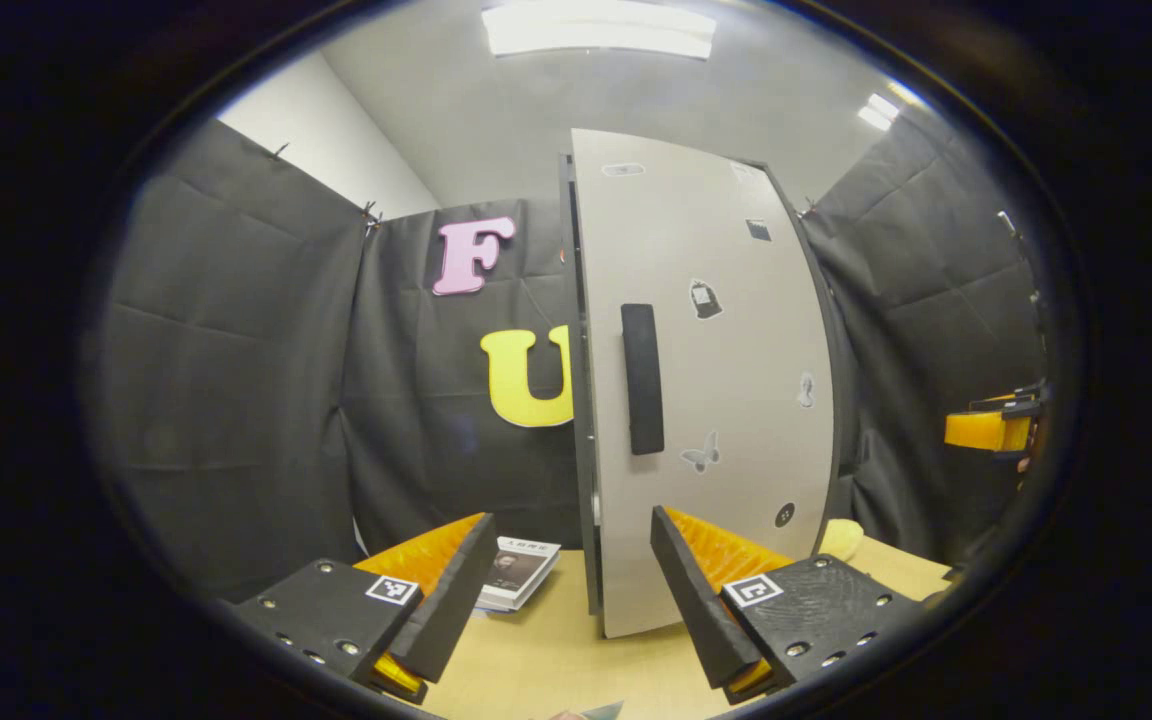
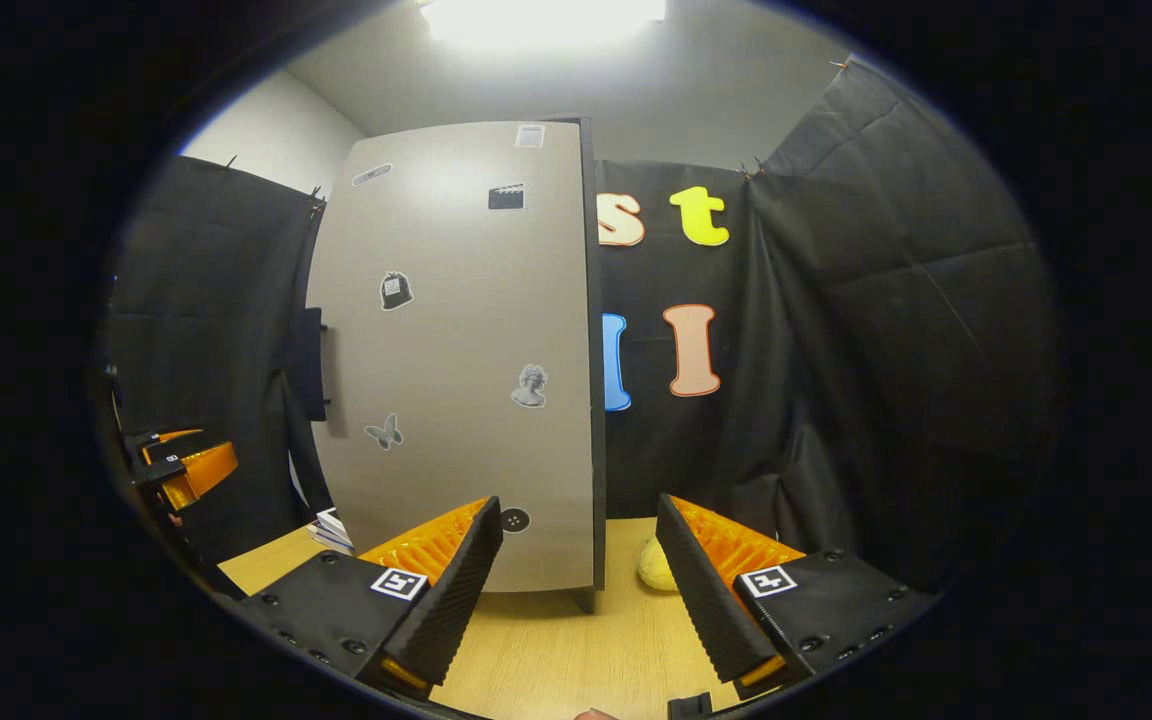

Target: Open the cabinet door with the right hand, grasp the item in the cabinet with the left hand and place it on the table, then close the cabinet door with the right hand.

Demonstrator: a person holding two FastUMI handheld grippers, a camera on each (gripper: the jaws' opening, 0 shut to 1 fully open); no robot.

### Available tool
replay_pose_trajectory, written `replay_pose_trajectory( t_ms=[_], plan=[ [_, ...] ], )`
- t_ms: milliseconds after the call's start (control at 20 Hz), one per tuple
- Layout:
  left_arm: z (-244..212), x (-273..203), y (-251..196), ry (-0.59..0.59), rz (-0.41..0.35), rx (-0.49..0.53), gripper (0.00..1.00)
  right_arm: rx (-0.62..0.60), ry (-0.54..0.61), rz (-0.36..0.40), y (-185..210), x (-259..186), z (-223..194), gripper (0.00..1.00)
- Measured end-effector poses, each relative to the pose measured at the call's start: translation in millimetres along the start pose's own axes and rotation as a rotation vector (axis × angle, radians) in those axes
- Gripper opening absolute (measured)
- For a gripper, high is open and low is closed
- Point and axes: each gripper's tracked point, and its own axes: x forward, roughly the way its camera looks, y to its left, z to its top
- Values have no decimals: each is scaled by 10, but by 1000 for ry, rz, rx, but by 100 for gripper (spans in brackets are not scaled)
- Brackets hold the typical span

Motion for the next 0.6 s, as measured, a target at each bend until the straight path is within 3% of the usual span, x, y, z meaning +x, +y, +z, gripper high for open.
replay_pose_trajectory(
  t_ms=[100,600],
  plan=[
    [-8,2,7,1,4,3,95,-5,-4,6,20,1,13,98],
    [17,-50,77,-5,16,11,92,3,-15,9,80,30,49,98]
  ],
)
